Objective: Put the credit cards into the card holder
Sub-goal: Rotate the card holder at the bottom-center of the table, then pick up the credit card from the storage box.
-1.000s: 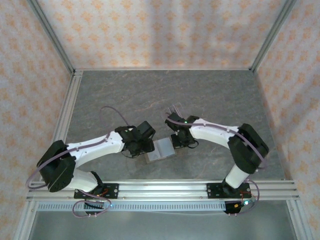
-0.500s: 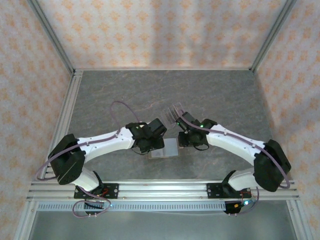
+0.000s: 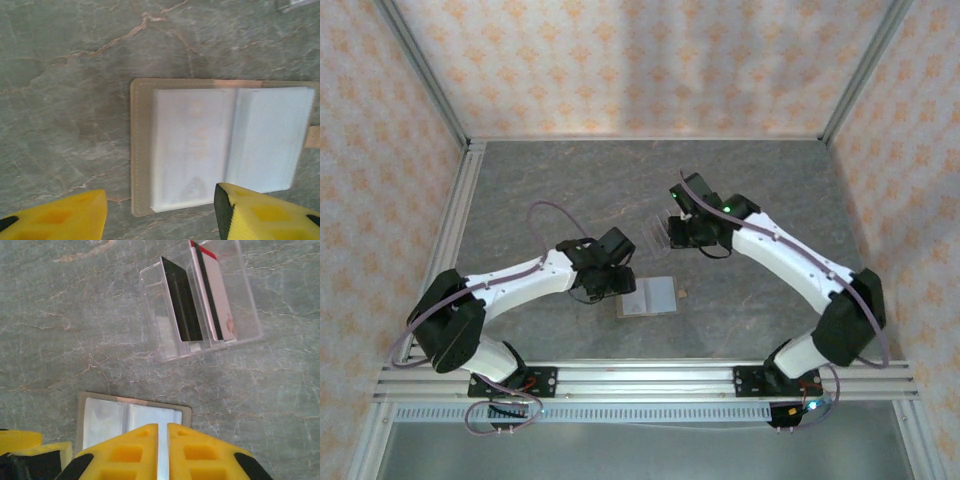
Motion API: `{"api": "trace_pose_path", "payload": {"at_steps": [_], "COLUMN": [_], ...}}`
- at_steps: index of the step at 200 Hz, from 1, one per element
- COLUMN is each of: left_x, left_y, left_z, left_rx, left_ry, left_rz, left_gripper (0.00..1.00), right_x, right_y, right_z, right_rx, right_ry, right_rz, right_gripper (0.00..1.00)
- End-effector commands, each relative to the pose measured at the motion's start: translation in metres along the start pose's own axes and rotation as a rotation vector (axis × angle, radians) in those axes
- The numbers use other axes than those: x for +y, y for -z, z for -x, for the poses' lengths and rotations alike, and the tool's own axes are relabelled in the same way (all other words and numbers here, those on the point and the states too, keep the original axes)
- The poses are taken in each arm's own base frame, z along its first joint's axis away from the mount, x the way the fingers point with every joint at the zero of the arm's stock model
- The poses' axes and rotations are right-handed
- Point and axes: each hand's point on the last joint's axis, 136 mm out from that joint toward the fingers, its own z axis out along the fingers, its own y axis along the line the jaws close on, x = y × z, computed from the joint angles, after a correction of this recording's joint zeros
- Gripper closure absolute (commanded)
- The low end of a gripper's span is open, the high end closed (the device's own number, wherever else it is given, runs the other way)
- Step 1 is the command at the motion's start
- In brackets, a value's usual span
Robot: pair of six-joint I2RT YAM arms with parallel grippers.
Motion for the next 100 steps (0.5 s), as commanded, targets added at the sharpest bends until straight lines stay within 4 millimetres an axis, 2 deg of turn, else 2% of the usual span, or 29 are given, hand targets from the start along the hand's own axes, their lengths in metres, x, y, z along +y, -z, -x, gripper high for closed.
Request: {"api": "trace_pose_path", "payload": {"at_steps": [1, 30, 58, 100], "left_x": [-0.001, 0.006, 0.009, 0.008], "left_y": [0.003, -0.006, -0.005, -0.005], "left_z": [-0.002, -0.002, 0.002, 0.005], "left_rx": [0.008, 0.034, 0.026, 0.025], "left_ry": [-0.060, -0.048, -0.057, -0.053], "left_rz": [-0.055, -0.070, -0.076, -0.086], "left_gripper": [0.40, 0.42, 0.42, 0.42], "right_x": [0.000, 0.006, 0.010, -0.003], "right_y": [-0.011, -0.024, -0.040, -0.061], "right_z": [-0.007, 0.006, 0.020, 0.036], "right_rx": [0.087, 0.119, 0.150, 0.178], "right_ry": [0.040, 0.072, 0.106, 0.145], "right_rz": [-0.026, -0.054, -0.095, -0.231], "right_gripper": [0.85, 0.78, 0.76, 0.76]}}
